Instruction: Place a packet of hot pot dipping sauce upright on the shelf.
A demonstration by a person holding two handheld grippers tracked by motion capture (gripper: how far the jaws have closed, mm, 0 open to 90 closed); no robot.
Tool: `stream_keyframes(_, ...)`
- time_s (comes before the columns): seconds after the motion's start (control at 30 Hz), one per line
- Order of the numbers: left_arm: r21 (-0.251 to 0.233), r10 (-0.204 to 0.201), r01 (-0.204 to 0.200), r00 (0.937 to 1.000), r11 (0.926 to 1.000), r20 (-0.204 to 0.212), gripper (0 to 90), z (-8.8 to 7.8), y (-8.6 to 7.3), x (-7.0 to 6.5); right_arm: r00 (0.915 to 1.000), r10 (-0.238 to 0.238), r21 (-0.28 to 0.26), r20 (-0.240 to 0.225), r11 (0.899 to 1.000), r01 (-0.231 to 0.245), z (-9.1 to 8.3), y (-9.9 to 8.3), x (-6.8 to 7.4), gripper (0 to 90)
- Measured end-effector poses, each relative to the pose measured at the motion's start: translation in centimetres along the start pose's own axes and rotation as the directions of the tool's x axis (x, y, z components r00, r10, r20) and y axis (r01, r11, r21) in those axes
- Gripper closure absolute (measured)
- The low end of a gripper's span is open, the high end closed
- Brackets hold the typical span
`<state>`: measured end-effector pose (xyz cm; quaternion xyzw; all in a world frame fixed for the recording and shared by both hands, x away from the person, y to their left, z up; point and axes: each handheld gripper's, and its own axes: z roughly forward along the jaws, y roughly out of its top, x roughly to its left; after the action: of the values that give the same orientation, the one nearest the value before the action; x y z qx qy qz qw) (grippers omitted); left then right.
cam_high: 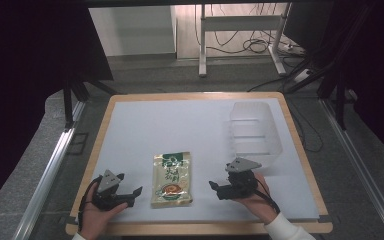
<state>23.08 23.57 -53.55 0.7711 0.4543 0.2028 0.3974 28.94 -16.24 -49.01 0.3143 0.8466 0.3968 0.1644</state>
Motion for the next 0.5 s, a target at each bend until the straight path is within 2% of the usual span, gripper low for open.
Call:
stream_keyframes(0.27,-0.009,0.003,-0.003,1.0,1.0,0.003,17.2,-0.18,0.04,-0.01,0.9998,-0.019,0.005,-0.004,1.0,0.019,0.05,-0.04,0.46,16.8)
stream_keyframes(0.37,-0.01,0.003,-0.003,1.0,0.9999,0.001,17.2,-0.23,0.05,0.0,0.9999,-0.016,-0.009,-0.004,1.0,0.016,-0.2,0.09,0.52,17.4)
stream_keyframes(0.4,-0.01,0.004,-0.004,1.0,0.9999,0.0,17.3,-0.19,0.04,-0.01,0.9997,-0.014,-0.03,0.02,0.999,0.015,-0.37,0.16,0.42,18.1)
stream_keyframes(0.5,-0.005,0.005,-0.005,1.0,1.0,0.002,17.3,-0.06,0.05,-0.05,0.9999,-0.002,-0.041,0.01,0.999,0.002,-0.57,0.37,0.28,18.8)
